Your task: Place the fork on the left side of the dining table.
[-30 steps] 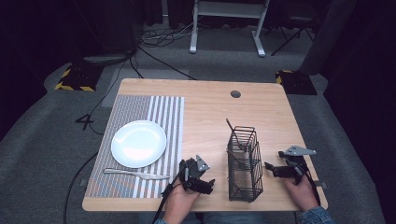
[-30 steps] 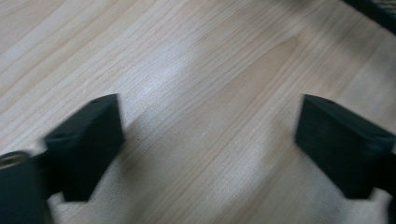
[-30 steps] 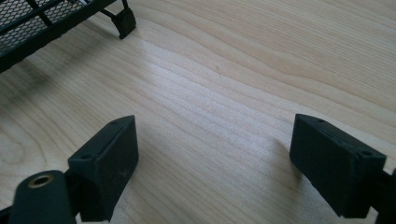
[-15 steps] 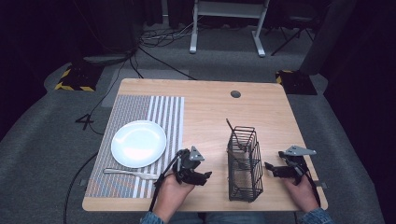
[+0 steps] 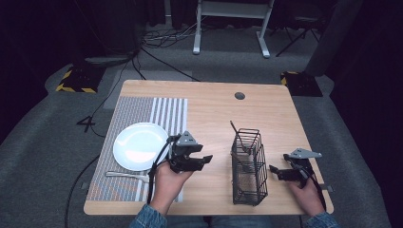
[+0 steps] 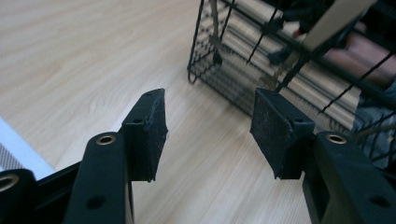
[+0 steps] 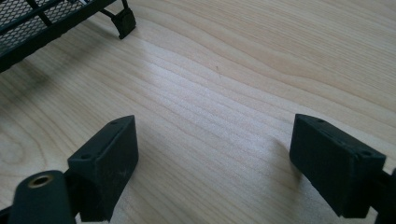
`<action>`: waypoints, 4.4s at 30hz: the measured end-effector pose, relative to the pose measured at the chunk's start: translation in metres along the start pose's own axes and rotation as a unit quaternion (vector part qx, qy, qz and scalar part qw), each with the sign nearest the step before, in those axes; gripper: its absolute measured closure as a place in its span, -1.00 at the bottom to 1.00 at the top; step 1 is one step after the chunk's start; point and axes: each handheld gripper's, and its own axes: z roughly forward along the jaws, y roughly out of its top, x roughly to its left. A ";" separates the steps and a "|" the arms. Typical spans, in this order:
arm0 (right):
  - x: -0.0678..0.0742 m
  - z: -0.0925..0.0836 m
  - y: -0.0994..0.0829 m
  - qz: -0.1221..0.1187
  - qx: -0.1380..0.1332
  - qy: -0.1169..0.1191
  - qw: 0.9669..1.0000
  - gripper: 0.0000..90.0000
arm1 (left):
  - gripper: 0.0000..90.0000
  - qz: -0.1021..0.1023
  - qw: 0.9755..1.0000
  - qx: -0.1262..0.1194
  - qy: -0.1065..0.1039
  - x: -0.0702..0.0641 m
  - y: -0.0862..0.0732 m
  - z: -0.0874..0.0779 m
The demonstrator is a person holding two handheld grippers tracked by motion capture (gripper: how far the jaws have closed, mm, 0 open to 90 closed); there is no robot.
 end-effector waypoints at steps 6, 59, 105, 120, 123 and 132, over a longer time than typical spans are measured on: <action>0.000 0.000 0.000 0.000 0.000 0.000 1.000 -0.65 | 0.09 0.021 1.000 -0.009 0.006 -0.005 0.016 -0.001; 0.000 0.000 0.000 0.000 0.000 0.000 1.000 -0.65 | 0.75 -0.038 0.999 -0.014 -0.033 0.013 0.085 0.073; 0.001 0.000 0.000 0.002 0.000 -0.003 1.000 -0.65 | 0.93 0.059 0.997 -0.026 -0.039 -0.035 0.128 0.007; 0.001 0.000 0.000 0.003 0.000 -0.003 1.000 -0.65 | 0.93 0.048 0.997 -0.057 -0.017 -0.025 0.130 -0.038; 0.001 0.000 0.000 0.003 0.000 -0.003 1.000 -0.65 | 0.93 0.044 0.997 -0.061 -0.007 -0.020 0.129 -0.045; 0.001 0.000 0.000 0.004 0.000 -0.004 1.000 -0.65 | 0.93 0.034 0.997 -0.064 0.016 -0.003 0.125 -0.060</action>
